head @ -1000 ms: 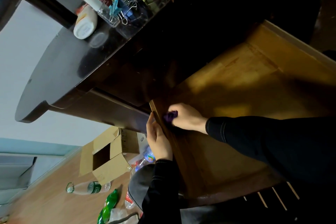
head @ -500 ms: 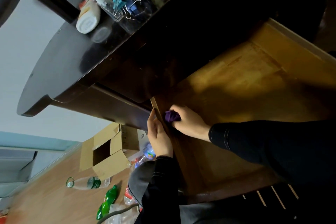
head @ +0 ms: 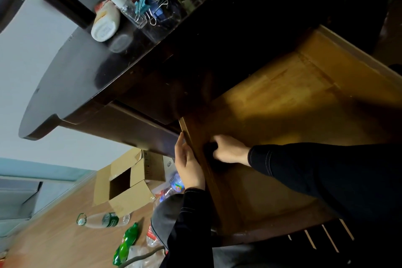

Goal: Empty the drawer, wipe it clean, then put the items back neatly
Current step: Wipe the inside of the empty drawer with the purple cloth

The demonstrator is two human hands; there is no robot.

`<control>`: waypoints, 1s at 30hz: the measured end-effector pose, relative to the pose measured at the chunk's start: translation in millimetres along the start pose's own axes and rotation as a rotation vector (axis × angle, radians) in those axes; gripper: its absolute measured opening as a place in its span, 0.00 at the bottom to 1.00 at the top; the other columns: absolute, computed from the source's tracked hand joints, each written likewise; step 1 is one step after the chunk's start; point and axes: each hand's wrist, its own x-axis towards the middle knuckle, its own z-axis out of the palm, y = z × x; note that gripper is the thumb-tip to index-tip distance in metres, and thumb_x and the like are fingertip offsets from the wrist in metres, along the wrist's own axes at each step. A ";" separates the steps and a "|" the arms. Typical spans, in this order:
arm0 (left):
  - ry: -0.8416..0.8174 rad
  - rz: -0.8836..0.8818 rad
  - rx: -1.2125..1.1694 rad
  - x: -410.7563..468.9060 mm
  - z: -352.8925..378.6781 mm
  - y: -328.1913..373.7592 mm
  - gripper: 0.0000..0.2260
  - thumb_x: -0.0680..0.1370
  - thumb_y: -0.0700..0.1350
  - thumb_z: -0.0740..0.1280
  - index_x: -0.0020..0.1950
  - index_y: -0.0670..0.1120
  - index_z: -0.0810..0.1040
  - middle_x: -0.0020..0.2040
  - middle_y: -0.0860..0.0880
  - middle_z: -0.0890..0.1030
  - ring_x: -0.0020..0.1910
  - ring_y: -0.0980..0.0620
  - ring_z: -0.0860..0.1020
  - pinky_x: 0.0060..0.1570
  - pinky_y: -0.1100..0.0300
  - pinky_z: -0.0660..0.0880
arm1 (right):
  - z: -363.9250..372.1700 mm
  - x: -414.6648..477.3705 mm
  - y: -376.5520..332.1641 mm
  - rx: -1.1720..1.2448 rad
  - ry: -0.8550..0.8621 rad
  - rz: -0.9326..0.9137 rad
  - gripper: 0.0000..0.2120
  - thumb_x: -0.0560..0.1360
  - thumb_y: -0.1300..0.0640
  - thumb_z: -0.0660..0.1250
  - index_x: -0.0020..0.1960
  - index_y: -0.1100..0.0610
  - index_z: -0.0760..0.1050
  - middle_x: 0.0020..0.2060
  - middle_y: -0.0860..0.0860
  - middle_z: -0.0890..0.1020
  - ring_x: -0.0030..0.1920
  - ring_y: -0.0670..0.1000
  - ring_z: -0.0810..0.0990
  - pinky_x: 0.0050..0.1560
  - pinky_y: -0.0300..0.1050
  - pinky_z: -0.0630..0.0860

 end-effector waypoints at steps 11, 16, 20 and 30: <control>0.011 -0.017 -0.021 -2.1 1.0 2.5 0.19 0.84 0.33 0.54 0.72 0.43 0.72 0.60 0.36 0.81 0.59 0.41 0.79 0.65 0.48 0.73 | -2.8 -0.6 0.1 -0.071 -0.048 0.012 0.27 0.79 0.60 0.63 0.78 0.54 0.64 0.67 0.53 0.75 0.50 0.52 0.79 0.37 0.39 0.70; 0.000 0.005 0.002 1.0 0.4 0.6 0.20 0.82 0.30 0.54 0.72 0.40 0.72 0.64 0.37 0.79 0.65 0.43 0.77 0.69 0.50 0.71 | 2.1 -0.1 -17.8 -0.015 0.148 -0.235 0.08 0.71 0.59 0.65 0.47 0.47 0.73 0.41 0.47 0.79 0.40 0.53 0.79 0.34 0.44 0.66; 0.012 0.012 -0.003 0.5 0.6 0.0 0.19 0.83 0.31 0.54 0.72 0.41 0.72 0.62 0.36 0.79 0.62 0.40 0.78 0.66 0.48 0.72 | 3.7 -6.1 3.7 -0.065 0.007 -0.079 0.25 0.78 0.57 0.64 0.73 0.47 0.66 0.63 0.45 0.74 0.46 0.52 0.80 0.36 0.46 0.74; -0.002 0.038 -0.021 1.0 0.3 -1.2 0.20 0.83 0.31 0.53 0.72 0.41 0.72 0.60 0.40 0.80 0.59 0.45 0.79 0.63 0.56 0.74 | 4.3 -6.7 -0.4 -0.027 0.038 -0.142 0.19 0.76 0.58 0.64 0.65 0.48 0.70 0.53 0.43 0.76 0.45 0.52 0.79 0.36 0.45 0.72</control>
